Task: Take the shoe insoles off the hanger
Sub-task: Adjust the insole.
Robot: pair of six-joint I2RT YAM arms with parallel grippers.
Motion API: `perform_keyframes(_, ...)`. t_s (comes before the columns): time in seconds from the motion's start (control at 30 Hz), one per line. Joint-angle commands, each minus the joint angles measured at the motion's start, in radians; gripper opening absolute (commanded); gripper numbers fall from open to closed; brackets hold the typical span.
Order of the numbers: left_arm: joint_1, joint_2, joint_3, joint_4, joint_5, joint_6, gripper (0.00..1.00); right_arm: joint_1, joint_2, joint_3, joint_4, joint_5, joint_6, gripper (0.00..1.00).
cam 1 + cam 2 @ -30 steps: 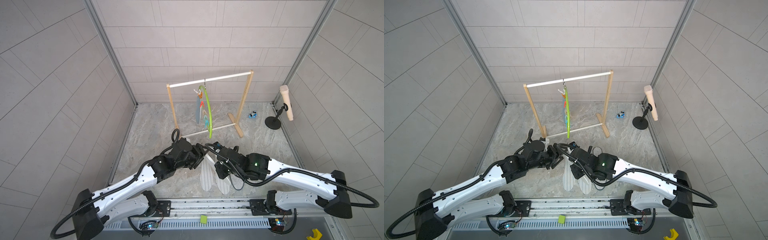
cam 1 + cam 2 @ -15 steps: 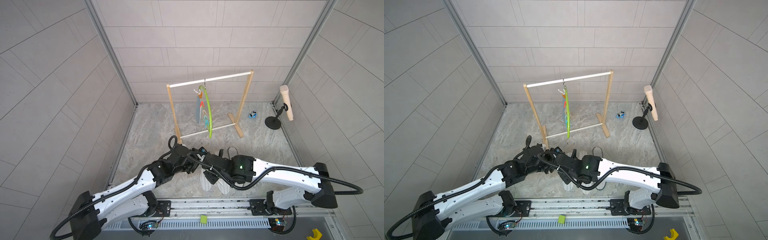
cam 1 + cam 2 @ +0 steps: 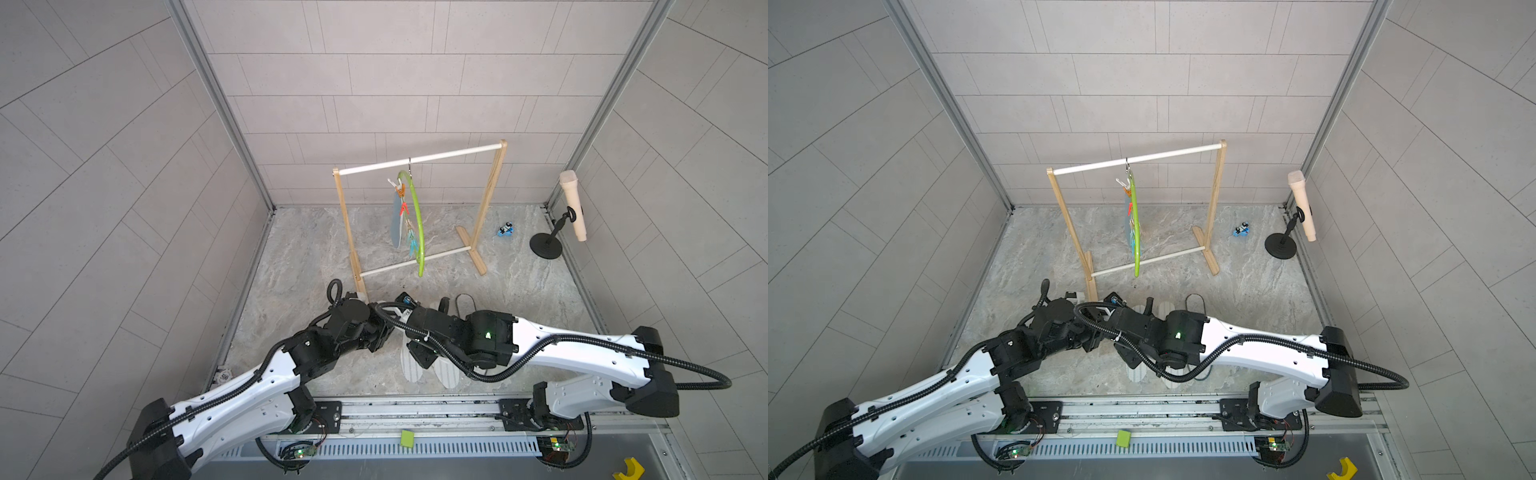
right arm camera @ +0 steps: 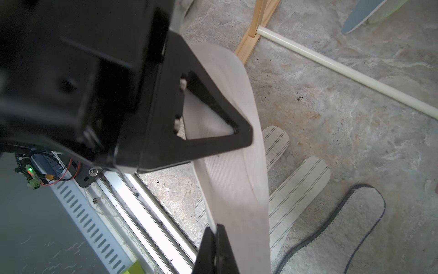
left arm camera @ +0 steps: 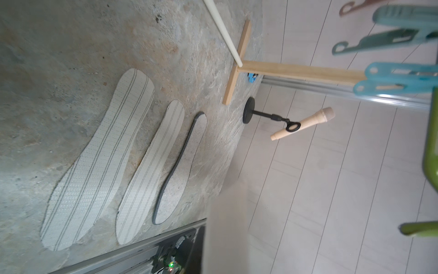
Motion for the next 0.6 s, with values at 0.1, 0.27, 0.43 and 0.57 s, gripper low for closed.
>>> perform_keyframes(0.1,-0.002,0.023,-0.011,0.087,0.029,0.049,0.00,-0.050,-0.115,0.053,-0.066,-0.034,-0.022,0.31)
perform_keyframes(0.27,0.013,0.043,0.022,0.116,0.137,0.206,0.00,-0.295,-0.341,-0.046,0.010,-0.302,0.041,0.60)
perform_keyframes(0.43,0.031,0.070,0.042,0.286,0.336,0.313,0.00,-0.613,-0.469,-0.175,0.057,-0.711,0.117,0.60)
perform_keyframes(0.57,0.031,0.106,0.102,0.357,0.511,0.401,0.00,-0.656,-0.462,-0.239,0.116,-0.869,0.162,0.56)
